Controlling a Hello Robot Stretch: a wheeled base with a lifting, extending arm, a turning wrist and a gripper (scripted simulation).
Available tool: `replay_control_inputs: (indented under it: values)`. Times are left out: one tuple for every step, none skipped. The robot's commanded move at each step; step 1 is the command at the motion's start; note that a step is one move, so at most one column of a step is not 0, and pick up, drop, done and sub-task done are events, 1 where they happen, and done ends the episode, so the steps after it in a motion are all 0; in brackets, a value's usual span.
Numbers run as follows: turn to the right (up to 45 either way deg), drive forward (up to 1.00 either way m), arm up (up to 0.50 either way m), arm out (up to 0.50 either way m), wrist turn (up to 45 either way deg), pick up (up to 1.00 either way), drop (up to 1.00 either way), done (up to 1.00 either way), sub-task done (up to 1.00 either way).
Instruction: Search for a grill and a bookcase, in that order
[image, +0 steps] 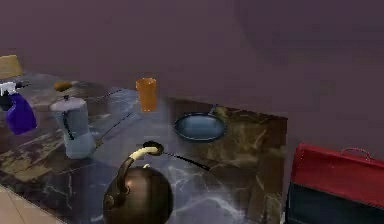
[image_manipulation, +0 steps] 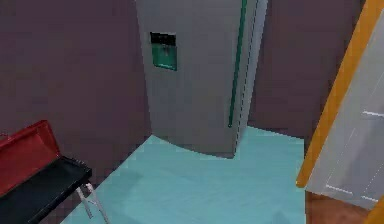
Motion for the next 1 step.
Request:
replay_control_inputs:
  values:
    - [-45.0,0.0,0.0,0.0,0.0,0.0,0.0,0.0,0.0]
